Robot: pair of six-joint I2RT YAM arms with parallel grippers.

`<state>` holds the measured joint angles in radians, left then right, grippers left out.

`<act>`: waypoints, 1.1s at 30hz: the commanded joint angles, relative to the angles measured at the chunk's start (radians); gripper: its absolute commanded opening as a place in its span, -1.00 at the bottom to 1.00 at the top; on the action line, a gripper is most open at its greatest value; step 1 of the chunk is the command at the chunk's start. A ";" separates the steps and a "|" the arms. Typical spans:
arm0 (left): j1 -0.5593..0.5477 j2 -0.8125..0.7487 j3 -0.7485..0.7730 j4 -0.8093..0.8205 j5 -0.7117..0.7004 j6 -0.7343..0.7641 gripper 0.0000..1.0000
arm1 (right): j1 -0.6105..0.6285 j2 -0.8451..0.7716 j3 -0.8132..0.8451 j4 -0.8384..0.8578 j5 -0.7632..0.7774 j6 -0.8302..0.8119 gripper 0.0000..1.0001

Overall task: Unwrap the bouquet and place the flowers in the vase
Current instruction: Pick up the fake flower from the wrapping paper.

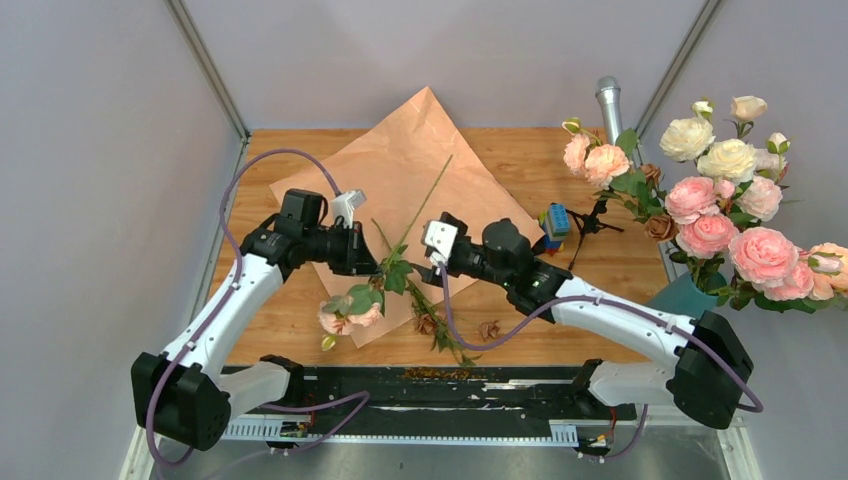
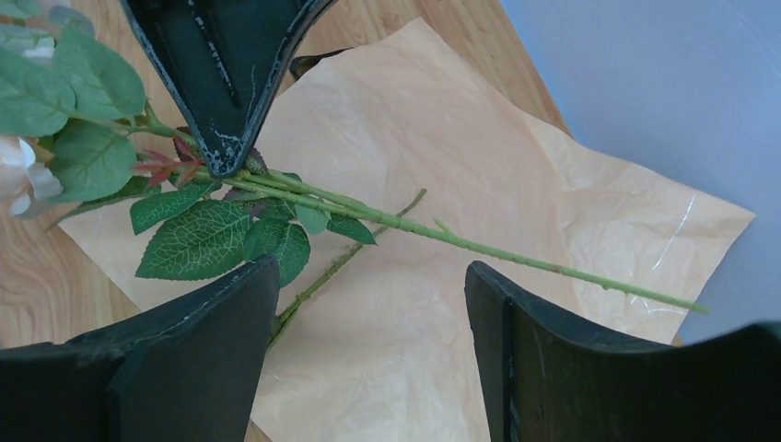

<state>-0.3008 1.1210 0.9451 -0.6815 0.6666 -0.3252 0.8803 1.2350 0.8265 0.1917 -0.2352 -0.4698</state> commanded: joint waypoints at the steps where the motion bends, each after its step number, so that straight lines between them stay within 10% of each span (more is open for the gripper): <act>1: -0.020 -0.015 0.008 -0.051 0.115 0.065 -1.00 | 0.081 -0.048 -0.036 0.019 0.073 -0.200 0.49; 20: -0.055 -0.021 -0.003 -0.091 0.201 0.090 -1.00 | 0.277 0.108 0.048 -0.030 0.280 -0.372 0.48; 33: -0.055 -0.020 0.007 -0.087 0.211 0.089 -1.00 | 0.347 0.192 0.108 -0.086 0.285 -0.386 0.11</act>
<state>-0.3523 1.1130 0.9401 -0.7746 0.8375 -0.2588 1.2144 1.4059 0.8787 0.1078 0.0334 -0.8501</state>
